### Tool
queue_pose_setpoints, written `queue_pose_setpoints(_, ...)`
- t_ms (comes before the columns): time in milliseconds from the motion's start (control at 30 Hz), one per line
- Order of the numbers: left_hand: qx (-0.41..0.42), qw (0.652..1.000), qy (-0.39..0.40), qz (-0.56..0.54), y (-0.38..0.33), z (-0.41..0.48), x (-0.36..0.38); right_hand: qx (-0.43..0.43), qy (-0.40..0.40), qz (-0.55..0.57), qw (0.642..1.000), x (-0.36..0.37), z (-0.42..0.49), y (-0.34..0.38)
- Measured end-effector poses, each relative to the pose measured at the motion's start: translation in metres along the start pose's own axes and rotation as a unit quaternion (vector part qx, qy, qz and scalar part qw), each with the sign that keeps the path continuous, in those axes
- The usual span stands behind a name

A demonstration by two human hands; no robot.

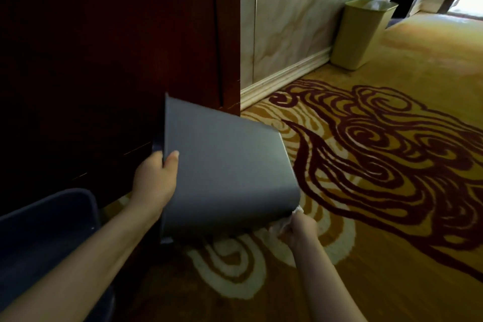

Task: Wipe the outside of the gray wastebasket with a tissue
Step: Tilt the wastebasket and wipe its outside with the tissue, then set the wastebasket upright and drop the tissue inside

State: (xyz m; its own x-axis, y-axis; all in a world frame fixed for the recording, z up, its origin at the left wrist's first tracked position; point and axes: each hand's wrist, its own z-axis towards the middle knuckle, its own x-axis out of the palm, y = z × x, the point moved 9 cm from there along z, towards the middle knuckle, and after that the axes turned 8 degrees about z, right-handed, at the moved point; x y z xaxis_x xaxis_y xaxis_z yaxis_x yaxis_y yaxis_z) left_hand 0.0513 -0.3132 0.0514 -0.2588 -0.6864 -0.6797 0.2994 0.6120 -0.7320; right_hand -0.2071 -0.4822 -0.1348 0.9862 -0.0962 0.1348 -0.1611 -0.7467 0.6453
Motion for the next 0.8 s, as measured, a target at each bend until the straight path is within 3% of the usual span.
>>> queue_pose_setpoints(133, 0.103, 0.993, 0.03, 0.055, -0.026, 0.012, -0.02, -0.025, 0.045, -0.036, 0.998, 0.015, -0.011, 0.015)
queue_pose_setpoints(267, 0.182, 0.973, 0.046, 0.136, -0.046, 0.02, -0.039, -0.169, 0.054, -0.21, 0.961, 0.031, -0.031, 0.058)
queue_pose_setpoints(400, 0.286, 0.934, 0.091, 0.194, -0.072, 0.015, -0.053, -0.29, 0.056, -0.263, 0.918, 0.047, -0.067, 0.102)
queue_pose_setpoints(500, 0.359, 0.883, 0.091, 0.287, -0.081, 0.007, -0.057, -0.334, 0.164, -0.266, 0.889, 0.071, -0.109, 0.122)
queue_pose_setpoints(633, 0.393, 0.818, 0.091, 0.41, -0.063, -0.003, -0.045, -0.378, 0.276, -0.266, 0.843, 0.101, -0.166, 0.147)
queue_pose_setpoints(800, 0.392, 0.812, 0.093, 0.422, -0.033, -0.005, -0.046, -0.403, 0.367, -0.278, 0.791, 0.15, -0.213, 0.153)
